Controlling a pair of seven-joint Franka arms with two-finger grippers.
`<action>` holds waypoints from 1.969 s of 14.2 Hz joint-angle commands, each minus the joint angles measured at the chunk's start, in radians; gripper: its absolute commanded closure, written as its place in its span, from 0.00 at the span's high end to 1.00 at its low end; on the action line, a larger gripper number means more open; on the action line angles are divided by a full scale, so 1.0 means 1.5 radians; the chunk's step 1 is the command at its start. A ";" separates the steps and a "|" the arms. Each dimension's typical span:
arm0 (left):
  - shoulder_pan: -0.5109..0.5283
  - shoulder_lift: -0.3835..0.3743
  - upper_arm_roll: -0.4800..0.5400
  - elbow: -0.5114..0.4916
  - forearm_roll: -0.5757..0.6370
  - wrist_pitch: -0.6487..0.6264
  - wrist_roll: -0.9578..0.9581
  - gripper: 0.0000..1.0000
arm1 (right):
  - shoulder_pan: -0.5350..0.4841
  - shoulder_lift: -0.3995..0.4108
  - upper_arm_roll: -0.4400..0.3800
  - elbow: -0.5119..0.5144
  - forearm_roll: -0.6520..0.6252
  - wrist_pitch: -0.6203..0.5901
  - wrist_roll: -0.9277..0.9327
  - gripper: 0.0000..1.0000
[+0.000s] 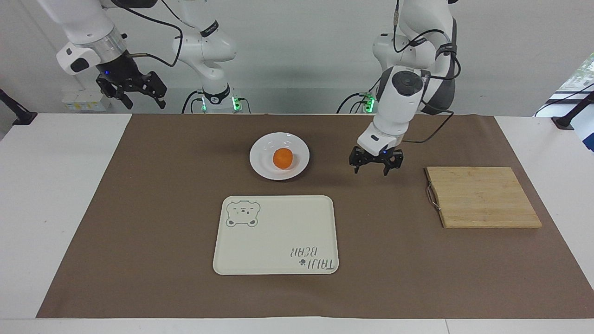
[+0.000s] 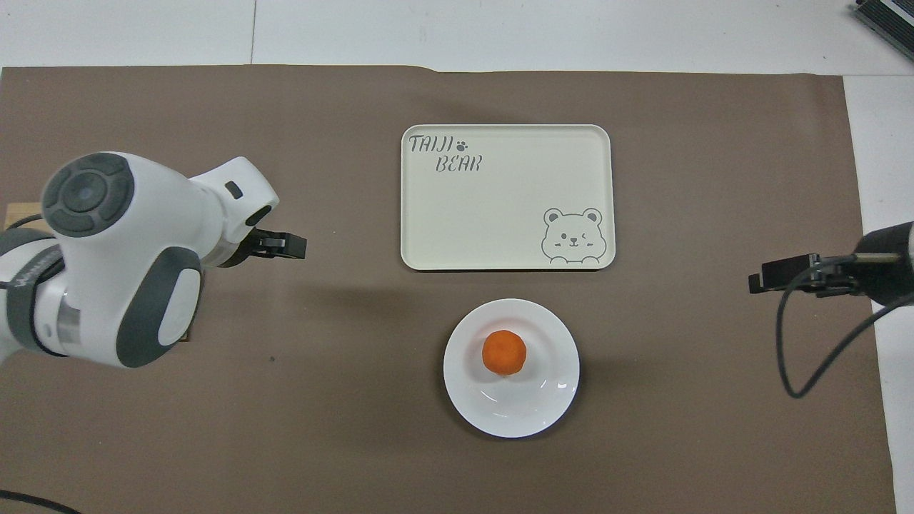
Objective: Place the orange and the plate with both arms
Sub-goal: 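Withdraw the left gripper while the right gripper reaches the plate rim, then close the right gripper on the plate rim nearest it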
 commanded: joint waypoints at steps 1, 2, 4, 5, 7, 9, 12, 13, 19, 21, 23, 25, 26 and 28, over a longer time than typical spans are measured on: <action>0.052 -0.067 -0.010 -0.014 0.011 -0.043 0.059 1.00 | 0.017 0.002 0.002 -0.081 0.075 0.064 -0.056 1.00; 0.064 -0.075 -0.008 -0.003 0.010 -0.066 0.063 1.00 | 0.017 0.010 0.002 -0.100 0.114 0.088 -0.084 1.00; 0.081 -0.087 -0.008 0.023 0.010 -0.102 0.067 1.00 | 0.018 0.021 0.002 -0.142 0.179 0.133 -0.136 1.00; 0.093 -0.086 -0.007 0.055 0.009 -0.131 0.068 1.00 | 0.020 0.024 0.002 -0.173 0.212 0.164 -0.166 1.00; 0.108 -0.078 -0.007 0.116 0.007 -0.189 0.081 1.00 | 0.036 0.021 0.002 -0.242 0.292 0.219 -0.210 1.00; 0.119 -0.069 -0.006 0.172 0.007 -0.226 0.103 1.00 | 0.047 0.028 0.002 -0.288 0.379 0.263 -0.261 1.00; 0.146 -0.028 -0.006 0.277 0.009 -0.313 0.123 1.00 | 0.054 0.060 0.002 -0.332 0.479 0.282 -0.357 1.00; 0.151 -0.019 -0.006 0.296 0.009 -0.332 0.128 1.00 | 0.055 0.071 0.002 -0.342 0.504 0.286 -0.383 1.00; 0.151 -0.021 -0.006 0.317 0.013 -0.351 0.132 1.00 | 0.068 0.057 0.002 -0.416 0.600 0.283 -0.443 1.00; 0.151 -0.025 -0.008 0.314 0.012 -0.355 0.131 1.00 | 0.073 0.054 0.002 -0.437 0.617 0.285 -0.470 1.00; 0.153 -0.035 -0.008 0.300 0.013 -0.370 0.128 1.00 | 0.076 0.061 0.002 -0.453 0.667 0.288 -0.495 1.00; 0.153 -0.036 -0.008 0.300 0.013 -0.375 0.128 1.00 | 0.094 0.061 0.002 -0.461 0.690 0.296 -0.495 1.00; 0.153 -0.035 -0.008 0.300 0.013 -0.368 0.128 1.00 | 0.095 0.061 0.002 -0.469 0.693 0.296 -0.495 1.00; 0.152 -0.035 -0.008 0.300 0.013 -0.370 0.128 1.00 | 0.102 0.059 0.002 -0.477 0.710 0.297 -0.496 1.00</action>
